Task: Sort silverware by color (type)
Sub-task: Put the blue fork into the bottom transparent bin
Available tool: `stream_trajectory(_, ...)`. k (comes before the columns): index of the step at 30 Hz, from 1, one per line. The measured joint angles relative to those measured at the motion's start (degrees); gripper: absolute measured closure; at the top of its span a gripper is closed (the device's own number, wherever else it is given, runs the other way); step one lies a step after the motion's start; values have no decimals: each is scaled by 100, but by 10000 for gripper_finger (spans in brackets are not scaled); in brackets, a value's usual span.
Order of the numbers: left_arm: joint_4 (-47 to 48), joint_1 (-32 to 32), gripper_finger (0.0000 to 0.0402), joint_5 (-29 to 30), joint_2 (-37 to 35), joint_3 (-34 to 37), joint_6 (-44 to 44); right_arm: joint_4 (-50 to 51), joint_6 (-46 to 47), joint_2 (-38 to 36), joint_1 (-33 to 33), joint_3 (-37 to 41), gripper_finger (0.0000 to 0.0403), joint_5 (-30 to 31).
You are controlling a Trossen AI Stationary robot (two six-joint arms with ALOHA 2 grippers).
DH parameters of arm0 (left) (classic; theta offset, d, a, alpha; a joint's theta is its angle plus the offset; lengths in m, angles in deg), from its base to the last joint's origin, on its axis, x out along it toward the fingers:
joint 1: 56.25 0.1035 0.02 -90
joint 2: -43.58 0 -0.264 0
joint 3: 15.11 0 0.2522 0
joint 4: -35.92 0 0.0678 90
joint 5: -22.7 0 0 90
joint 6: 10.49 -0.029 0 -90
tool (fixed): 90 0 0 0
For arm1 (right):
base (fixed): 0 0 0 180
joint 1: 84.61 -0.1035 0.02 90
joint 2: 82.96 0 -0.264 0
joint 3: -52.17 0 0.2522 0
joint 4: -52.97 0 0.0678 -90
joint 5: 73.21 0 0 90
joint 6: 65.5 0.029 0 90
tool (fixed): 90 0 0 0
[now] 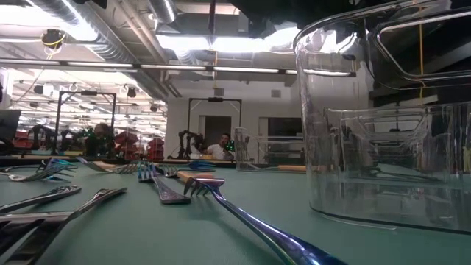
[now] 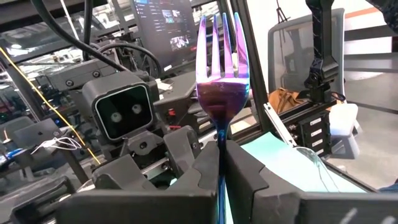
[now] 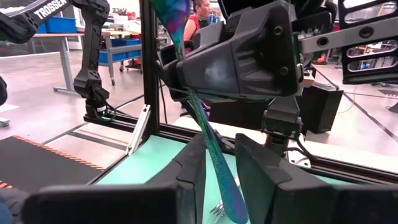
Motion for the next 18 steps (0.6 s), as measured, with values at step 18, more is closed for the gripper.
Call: stream_trajectory(18,9,-2,396,4,0,-4,-1,164,28,203,0,-328,324,-494)
